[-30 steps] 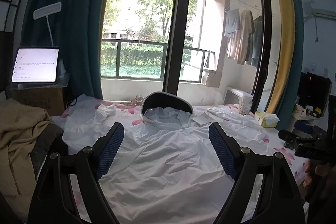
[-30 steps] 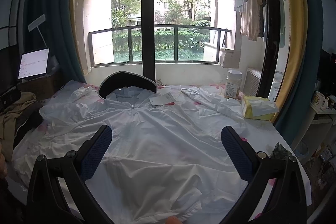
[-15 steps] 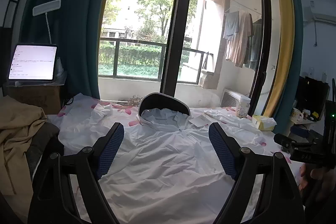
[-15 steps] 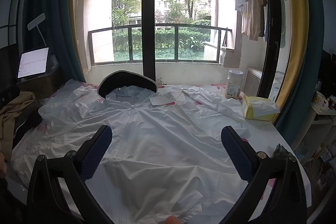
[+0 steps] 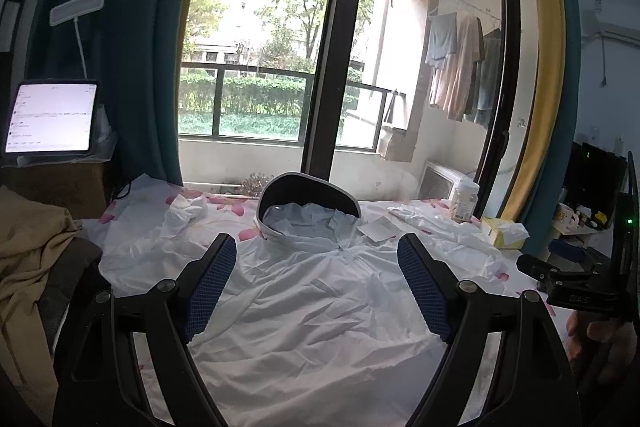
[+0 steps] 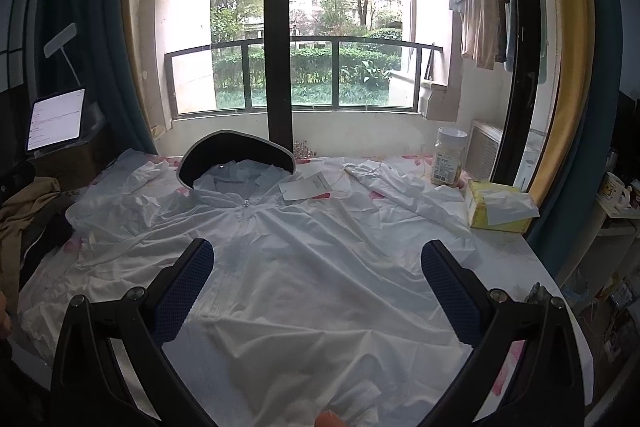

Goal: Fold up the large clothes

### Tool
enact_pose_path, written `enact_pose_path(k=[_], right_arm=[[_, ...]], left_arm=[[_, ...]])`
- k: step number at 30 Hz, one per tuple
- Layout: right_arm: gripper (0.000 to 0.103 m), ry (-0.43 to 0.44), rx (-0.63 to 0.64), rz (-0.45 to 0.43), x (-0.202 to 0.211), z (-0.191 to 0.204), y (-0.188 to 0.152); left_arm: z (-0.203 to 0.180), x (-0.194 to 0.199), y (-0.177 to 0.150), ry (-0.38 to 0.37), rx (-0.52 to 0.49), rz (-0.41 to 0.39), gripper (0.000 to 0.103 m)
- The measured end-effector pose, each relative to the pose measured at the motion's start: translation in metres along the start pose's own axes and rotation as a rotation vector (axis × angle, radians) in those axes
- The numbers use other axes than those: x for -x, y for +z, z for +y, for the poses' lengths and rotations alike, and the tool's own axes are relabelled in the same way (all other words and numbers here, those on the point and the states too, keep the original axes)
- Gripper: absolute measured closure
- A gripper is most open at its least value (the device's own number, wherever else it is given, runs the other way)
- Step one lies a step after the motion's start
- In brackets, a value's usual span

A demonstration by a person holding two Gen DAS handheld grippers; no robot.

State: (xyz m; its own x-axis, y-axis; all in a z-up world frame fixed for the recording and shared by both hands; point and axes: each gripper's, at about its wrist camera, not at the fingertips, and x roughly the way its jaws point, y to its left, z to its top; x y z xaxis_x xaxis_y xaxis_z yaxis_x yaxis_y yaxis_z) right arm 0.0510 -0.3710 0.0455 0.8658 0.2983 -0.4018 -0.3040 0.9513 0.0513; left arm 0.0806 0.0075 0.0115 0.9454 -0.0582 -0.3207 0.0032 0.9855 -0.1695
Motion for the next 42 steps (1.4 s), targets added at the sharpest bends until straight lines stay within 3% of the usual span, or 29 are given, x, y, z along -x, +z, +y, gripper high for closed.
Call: enact_pose_path(k=[8, 9, 15, 24, 42], right_arm=[[0.001, -0.044, 0.017, -0.013, -0.025, -0.024, 0.023], [0.001, -0.025, -0.044, 0.017, -0.029, -0.028, 0.026], [0.001, -0.072, 0.043, -0.004, -0.061, -0.054, 0.052], [0.001, -0.085, 0.124, 0.108, -0.127, -0.072, 0.075], [0.039, -0.063, 0.183, 0.288, -0.280, -0.097, 0.094]], left_arm=[[-0.005, -0.032, 0.022, 0.001, 0.009, 0.037, 0.018], [-0.006, -0.037, 0.024, 0.004, 0.008, 0.042, 0.018], [-0.002, -0.076, 0.035, 0.029, 0.018, 0.087, 0.018], [0.012, -0.146, 0.036, 0.056, 0.052, 0.191, 0.018], [0.039, -0.232, 0.025, 0.117, 0.093, 0.288, 0.018]])
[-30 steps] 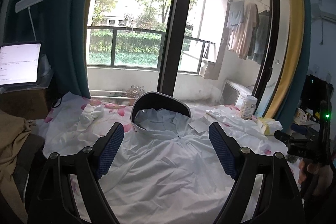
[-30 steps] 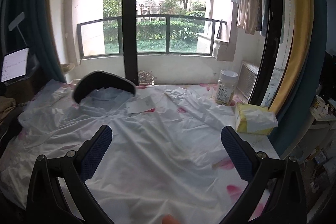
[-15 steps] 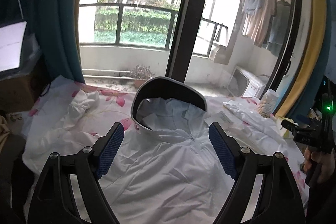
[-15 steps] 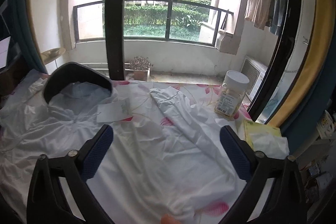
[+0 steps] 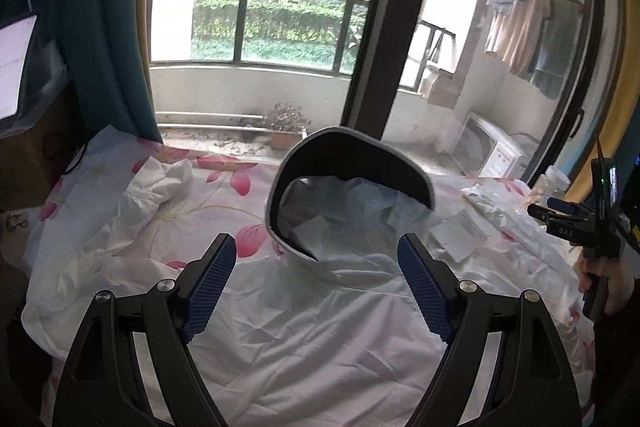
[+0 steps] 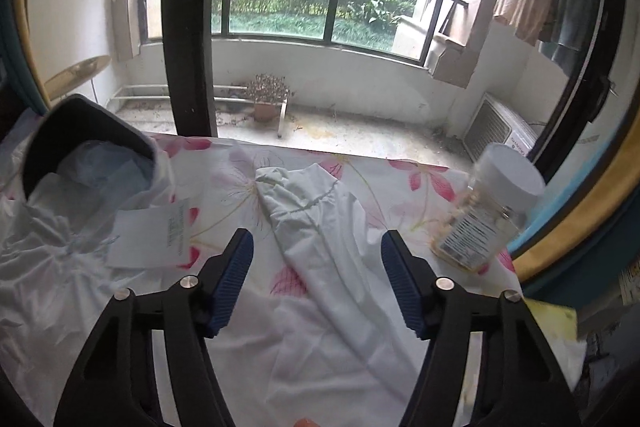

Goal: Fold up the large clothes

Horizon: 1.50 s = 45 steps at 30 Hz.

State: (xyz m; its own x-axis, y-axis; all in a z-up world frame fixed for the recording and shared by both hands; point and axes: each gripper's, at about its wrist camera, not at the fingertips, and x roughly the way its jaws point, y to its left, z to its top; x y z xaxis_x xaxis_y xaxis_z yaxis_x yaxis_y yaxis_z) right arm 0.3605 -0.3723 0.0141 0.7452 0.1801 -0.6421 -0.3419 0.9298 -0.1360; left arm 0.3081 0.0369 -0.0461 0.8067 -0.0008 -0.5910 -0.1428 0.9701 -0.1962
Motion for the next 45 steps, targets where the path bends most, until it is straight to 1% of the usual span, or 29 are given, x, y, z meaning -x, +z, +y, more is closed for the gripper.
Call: enact_pose_path(k=[8, 14, 16, 17, 18, 19, 20, 22, 24, 30, 34, 40, 45], right_arm=[[0.041, 0.027, 0.020, 0.074, -0.054, 0.001, 0.005], [0.041, 0.043, 0.016, 0.136, -0.086, 0.004, -0.002], [0.046, 0.057, 0.010, 0.153, -0.093, 0.005, -0.005], [0.050, 0.070, 0.003, 0.148, -0.093, 0.005, -0.005], [0.061, 0.086, 0.001, 0.148, -0.092, 0.004, -0.004], [0.070, 0.090, -0.002, 0.144, -0.092, 0.004, -0.004], [0.074, 0.090, -0.005, 0.141, -0.092, 0.003, -0.003], [0.095, 0.099, -0.009, 0.138, -0.091, 0.003, -0.004], [0.101, 0.091, -0.013, 0.133, -0.091, 0.002, -0.003], [0.102, 0.072, -0.053, 0.056, -0.071, -0.007, 0.006], [0.102, 0.057, -0.072, 0.003, -0.050, -0.010, 0.011], [0.102, 0.056, -0.083, -0.010, -0.034, -0.016, 0.009], [0.102, 0.048, -0.093, -0.032, -0.013, -0.024, 0.007]], left_arm=[[0.011, -0.030, -0.004, 0.030, 0.019, 0.056, 0.018], [0.013, -0.046, -0.010, 0.052, 0.013, 0.088, 0.018], [0.014, -0.049, -0.012, 0.054, 0.013, 0.096, 0.018], [0.015, -0.050, -0.013, 0.055, 0.011, 0.100, 0.018], [0.014, -0.051, -0.013, 0.056, 0.010, 0.102, 0.018], [0.014, -0.053, -0.014, 0.056, 0.009, 0.106, 0.018], [0.013, -0.053, -0.014, 0.053, 0.008, 0.107, 0.018], [0.011, -0.053, -0.014, 0.049, 0.004, 0.107, 0.018], [0.009, -0.051, -0.015, 0.044, 0.000, 0.104, 0.018], [0.004, -0.041, -0.012, 0.032, -0.009, 0.088, 0.018], [-0.003, -0.044, -0.010, 0.038, -0.032, 0.094, 0.018], [-0.021, -0.043, -0.010, 0.021, -0.053, 0.110, 0.018], [-0.035, -0.038, -0.013, 0.001, -0.051, 0.120, 0.018]])
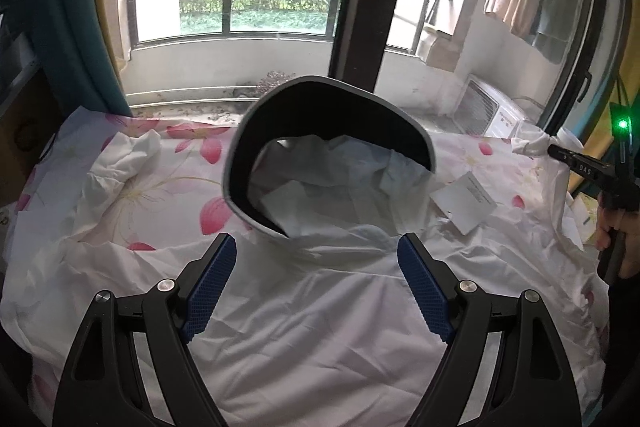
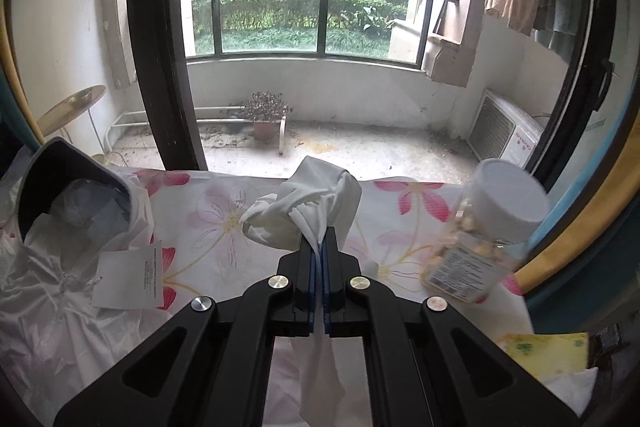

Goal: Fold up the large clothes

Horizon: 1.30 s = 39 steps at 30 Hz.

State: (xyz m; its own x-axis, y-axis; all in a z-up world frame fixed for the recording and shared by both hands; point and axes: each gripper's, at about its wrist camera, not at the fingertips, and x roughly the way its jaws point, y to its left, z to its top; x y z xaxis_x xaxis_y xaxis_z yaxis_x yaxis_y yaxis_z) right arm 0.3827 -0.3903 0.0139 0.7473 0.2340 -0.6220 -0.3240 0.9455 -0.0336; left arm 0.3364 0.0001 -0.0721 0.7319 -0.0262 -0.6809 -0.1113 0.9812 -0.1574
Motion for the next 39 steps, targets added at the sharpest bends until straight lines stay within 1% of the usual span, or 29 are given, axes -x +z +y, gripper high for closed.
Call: enact_pose_path(k=[16, 23, 31, 34, 39], right_arm=[[0.102, -0.052, -0.025, -0.048, 0.061, -0.027, -0.013], [0.102, -0.067, -0.025, -0.064, 0.081, -0.026, -0.014], [0.102, -0.065, -0.024, -0.105, 0.115, -0.010, -0.003], [0.102, -0.055, -0.018, -0.126, 0.127, 0.000, 0.004], [0.102, -0.013, -0.002, -0.167, 0.150, 0.026, 0.017]], left_arm=[[-0.045, 0.009, -0.015, -0.087, -0.045, 0.027, 0.018], [-0.051, 0.018, -0.020, -0.112, -0.054, 0.023, 0.018], [-0.046, 0.040, -0.026, -0.128, -0.082, -0.007, 0.018], [-0.036, 0.052, -0.027, -0.132, -0.070, -0.026, 0.018], [-0.013, 0.074, -0.030, -0.136, -0.041, -0.065, 0.018]])
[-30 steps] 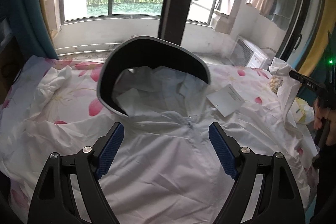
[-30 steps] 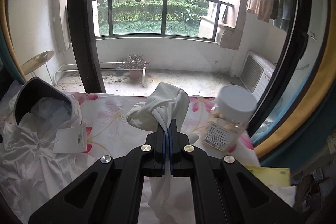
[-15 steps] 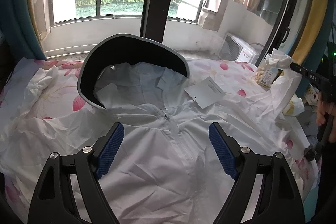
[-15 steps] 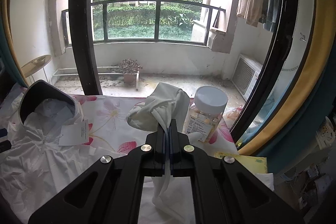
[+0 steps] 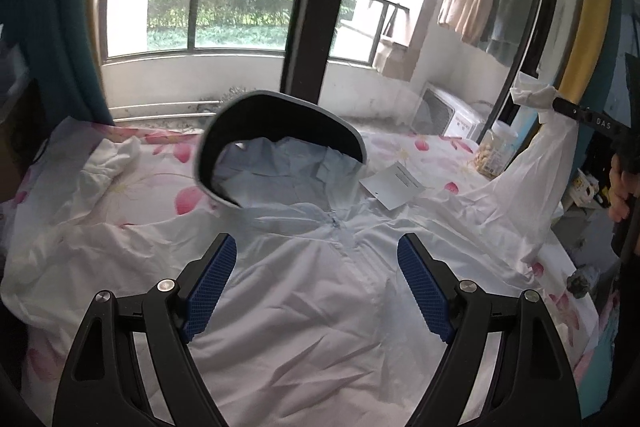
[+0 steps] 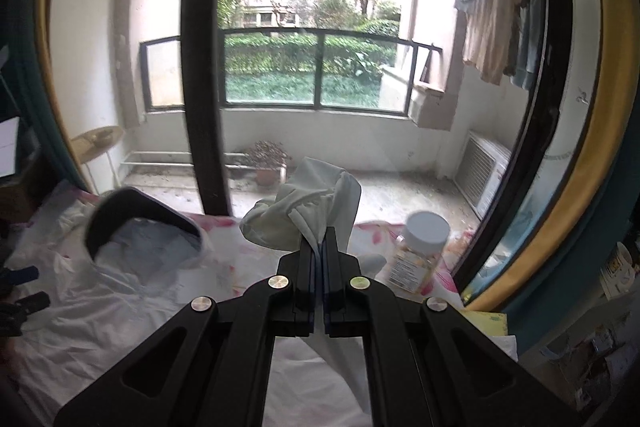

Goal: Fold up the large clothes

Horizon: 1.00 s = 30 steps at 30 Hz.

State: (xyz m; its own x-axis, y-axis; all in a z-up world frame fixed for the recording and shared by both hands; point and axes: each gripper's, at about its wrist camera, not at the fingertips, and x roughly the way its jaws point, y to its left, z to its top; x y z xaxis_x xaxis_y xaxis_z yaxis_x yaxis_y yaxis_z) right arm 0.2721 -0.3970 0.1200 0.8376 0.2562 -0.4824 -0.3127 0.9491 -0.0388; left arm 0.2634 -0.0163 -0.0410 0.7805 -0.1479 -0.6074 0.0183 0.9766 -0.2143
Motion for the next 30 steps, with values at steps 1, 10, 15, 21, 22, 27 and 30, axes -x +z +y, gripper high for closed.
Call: enact_pose_path(k=[1, 10, 15, 21, 22, 27, 30], right_arm=[[0.102, 0.006, 0.006, -0.007, 0.004, 0.006, 0.003], [0.102, 0.068, 0.062, -0.022, 0.013, 0.066, 0.016], [0.102, 0.120, 0.087, -0.007, 0.002, 0.106, 0.013], [0.102, 0.191, 0.107, 0.026, -0.016, 0.150, 0.004], [0.102, 0.205, 0.106, 0.033, -0.020, 0.156, 0.001], [0.102, 0.271, 0.097, 0.080, -0.036, 0.184, -0.020], [0.102, 0.333, 0.084, 0.105, -0.043, 0.201, -0.032]], left_arm=[[0.005, 0.005, -0.001, -0.003, 0.007, -0.008, 0.018], [0.044, 0.037, -0.014, -0.011, 0.060, -0.052, 0.018], [0.067, 0.051, -0.020, 0.000, 0.088, -0.068, 0.018], [0.090, 0.062, -0.026, 0.017, 0.118, -0.075, 0.018], [0.093, 0.063, -0.027, 0.020, 0.122, -0.075, 0.018], [0.107, 0.066, -0.031, 0.037, 0.137, -0.065, 0.018], [0.115, 0.067, -0.033, 0.046, 0.155, -0.065, 0.018]])
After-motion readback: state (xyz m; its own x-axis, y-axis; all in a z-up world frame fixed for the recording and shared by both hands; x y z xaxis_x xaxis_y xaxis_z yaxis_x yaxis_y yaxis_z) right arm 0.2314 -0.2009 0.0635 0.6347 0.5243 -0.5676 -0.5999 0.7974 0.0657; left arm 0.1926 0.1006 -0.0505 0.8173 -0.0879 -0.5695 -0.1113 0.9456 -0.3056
